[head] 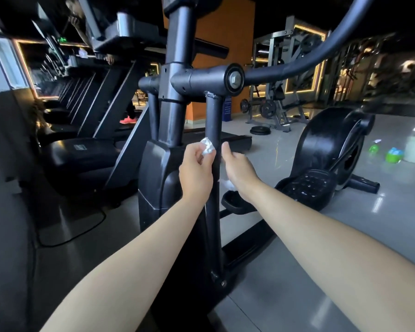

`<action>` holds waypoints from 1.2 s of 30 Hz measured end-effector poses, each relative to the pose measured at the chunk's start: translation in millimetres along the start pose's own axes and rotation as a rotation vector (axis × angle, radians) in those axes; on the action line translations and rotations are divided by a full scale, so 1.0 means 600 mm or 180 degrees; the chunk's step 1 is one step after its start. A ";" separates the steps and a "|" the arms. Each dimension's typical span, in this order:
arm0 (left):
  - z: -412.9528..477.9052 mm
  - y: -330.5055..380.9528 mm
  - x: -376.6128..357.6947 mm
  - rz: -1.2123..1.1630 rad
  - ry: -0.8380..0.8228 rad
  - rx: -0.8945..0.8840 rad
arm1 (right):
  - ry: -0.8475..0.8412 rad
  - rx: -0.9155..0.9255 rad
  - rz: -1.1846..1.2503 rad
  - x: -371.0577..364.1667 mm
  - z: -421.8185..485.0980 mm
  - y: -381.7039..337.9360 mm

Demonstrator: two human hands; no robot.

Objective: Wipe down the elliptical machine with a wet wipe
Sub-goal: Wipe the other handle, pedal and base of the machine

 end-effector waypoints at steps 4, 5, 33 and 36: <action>0.037 0.033 -0.014 0.0129 0.0084 -0.0159 | 0.0066 0.0149 0.0436 -0.015 0.011 -0.037; 0.030 0.029 -0.015 0.0201 0.0024 -0.0171 | 0.0081 0.0147 0.0429 -0.020 0.009 -0.032; -0.004 0.003 -0.042 0.0353 -0.0087 -0.0097 | -0.0296 -0.0111 0.0224 0.004 -0.008 0.013; -0.020 -0.022 -0.038 0.0409 -0.0229 -0.0017 | -0.0303 -0.0314 0.0233 0.000 -0.008 0.029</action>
Point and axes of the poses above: each hand's wrist, its own z-axis towards the middle knuckle, its own x-axis out of the back of the hand, y = z × x, the point moved 4 cm from there along z, towards the middle knuckle, and after that the axes turned 15 degrees about -x, right-handed, at the moved point
